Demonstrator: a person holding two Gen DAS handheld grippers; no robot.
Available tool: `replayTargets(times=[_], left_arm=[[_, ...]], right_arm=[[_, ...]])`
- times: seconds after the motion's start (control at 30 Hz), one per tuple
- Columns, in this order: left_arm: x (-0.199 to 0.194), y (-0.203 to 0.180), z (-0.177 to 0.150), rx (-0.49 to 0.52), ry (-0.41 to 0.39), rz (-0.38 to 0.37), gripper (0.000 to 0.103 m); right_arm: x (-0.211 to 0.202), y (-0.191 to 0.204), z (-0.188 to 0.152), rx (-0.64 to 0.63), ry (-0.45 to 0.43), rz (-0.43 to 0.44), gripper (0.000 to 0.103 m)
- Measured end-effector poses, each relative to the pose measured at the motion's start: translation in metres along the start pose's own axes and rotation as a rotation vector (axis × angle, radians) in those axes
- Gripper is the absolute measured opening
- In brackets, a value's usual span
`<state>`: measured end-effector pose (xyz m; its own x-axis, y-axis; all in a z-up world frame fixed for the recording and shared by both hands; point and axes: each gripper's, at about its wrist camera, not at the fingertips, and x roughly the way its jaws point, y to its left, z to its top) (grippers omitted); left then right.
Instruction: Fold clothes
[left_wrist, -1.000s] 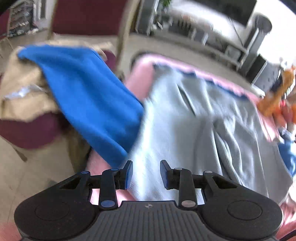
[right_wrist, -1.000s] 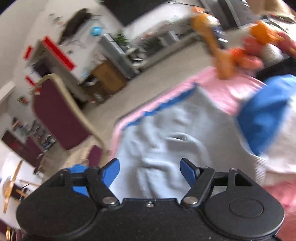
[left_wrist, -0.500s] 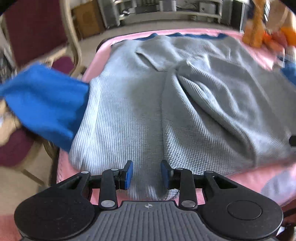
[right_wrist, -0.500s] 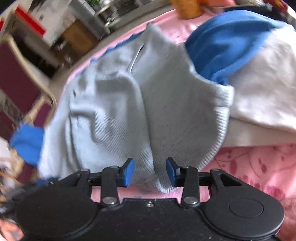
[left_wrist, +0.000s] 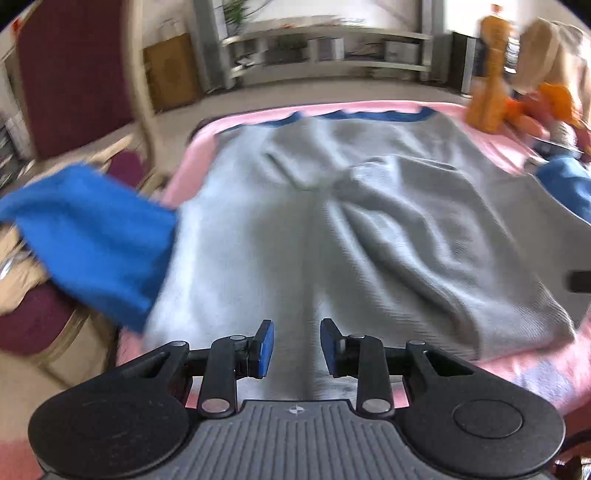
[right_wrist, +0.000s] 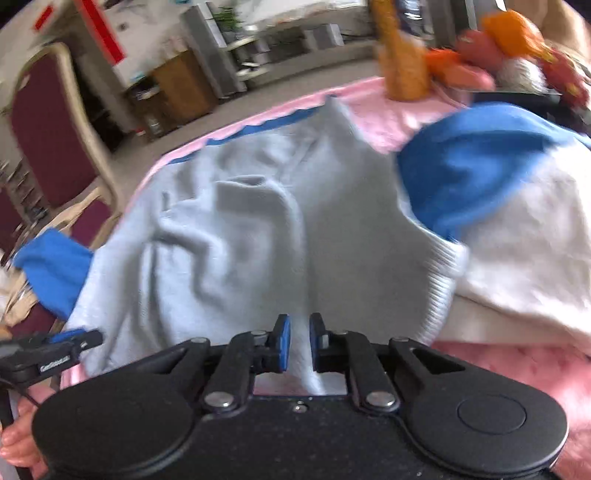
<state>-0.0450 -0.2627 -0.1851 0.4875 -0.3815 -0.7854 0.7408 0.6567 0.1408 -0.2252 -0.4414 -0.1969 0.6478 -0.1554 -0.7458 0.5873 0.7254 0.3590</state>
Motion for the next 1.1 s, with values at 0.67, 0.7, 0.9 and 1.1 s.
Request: replayTargets(times=[0.67, 0.7, 0.9, 1.1], left_arm=[[-0.036, 0.076, 0.107, -0.154, -0.179, 0.049, 0.037], [-0.026, 0.081, 0.114, -0.171, -0.17, 0.062, 0.037], [0.061, 0.103, 0.16, -0.267, -0.038, 0.108, 0.037], [0.135, 0.146, 0.228, -0.475, 0.057, -0.015, 0.055]], right_arm=[[-0.048, 0.04, 0.122, -0.016, -0.238, 0.104, 0.051], [-0.045, 0.036, 0.13, -0.021, -0.269, 0.106, 0.061], [0.029, -0.025, 0.184, 0.171, -0.281, 0.016, 0.065], [0.111, -0.069, 0.237, 0.283, -0.244, -0.032, 0.058]])
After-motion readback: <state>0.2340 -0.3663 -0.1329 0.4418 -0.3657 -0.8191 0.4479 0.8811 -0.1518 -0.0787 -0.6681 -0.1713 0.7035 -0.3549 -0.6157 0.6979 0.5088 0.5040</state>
